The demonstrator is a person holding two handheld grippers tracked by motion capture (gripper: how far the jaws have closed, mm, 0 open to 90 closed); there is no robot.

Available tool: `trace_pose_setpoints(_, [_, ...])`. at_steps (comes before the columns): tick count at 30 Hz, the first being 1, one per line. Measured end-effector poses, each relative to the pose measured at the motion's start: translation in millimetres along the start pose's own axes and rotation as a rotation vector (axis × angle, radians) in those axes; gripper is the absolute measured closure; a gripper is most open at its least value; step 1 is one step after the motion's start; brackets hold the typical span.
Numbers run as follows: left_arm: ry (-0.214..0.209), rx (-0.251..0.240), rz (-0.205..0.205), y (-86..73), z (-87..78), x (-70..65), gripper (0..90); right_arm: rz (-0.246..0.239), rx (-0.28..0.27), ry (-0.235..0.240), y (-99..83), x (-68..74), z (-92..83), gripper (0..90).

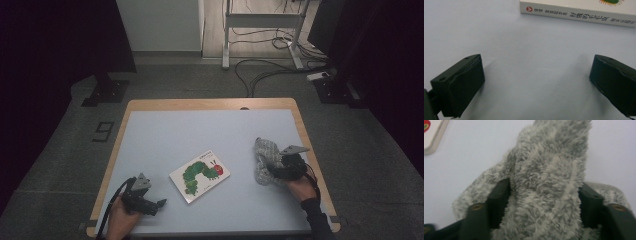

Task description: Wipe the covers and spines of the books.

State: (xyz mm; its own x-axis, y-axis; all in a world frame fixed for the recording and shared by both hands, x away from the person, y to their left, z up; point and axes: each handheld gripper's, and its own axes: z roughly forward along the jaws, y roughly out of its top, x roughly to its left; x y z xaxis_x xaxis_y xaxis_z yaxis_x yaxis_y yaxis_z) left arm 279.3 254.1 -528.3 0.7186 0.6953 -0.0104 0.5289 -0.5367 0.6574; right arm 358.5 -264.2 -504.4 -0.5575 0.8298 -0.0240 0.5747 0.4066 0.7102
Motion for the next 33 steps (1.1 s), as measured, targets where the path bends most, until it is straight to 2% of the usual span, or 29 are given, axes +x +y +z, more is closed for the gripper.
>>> trace_pose_setpoints(1, [0.000,0.000,0.000,0.0,0.0,0.0,0.0,0.000,0.000,0.000,0.0,0.0,0.0,28.7])
trace_pose_setpoints(2, [0.000,0.000,0.000,0.0,0.0,0.0,0.0,0.003,-0.009,-0.006,3.2,-0.2,-3.7,21.7])
trace_pose_setpoints(3, [0.000,0.000,0.000,0.0,0.0,0.0,0.0,0.003,-0.009,-0.006,3.2,-0.2,-3.7,21.7])
trace_pose_setpoints(5, [0.001,0.000,0.001,0.0,0.0,0.0,0.0,-0.004,-0.023,-0.017,8.3,-1.2,-10.7,15.0])
trace_pose_setpoints(9, [0.001,0.000,0.001,0.0,0.0,-0.1,0.0,-0.008,-0.049,-0.030,14.5,-2.6,-18.9,10.8])
trace_pose_setpoints(11, [0.001,0.000,0.001,0.0,0.0,-0.1,0.0,-0.017,-0.054,-0.038,17.1,-2.1,-21.2,0.8])
trace_pose_setpoints(23, [0.002,0.000,0.003,0.0,0.0,-0.2,0.0,-0.044,-0.071,-0.017,28.9,8.4,-24.1,0.0])
trace_pose_setpoints(33, [0.002,0.000,0.002,0.0,0.0,-0.2,0.0,-0.091,-0.084,0.015,40.3,21.2,-21.5,1.3])
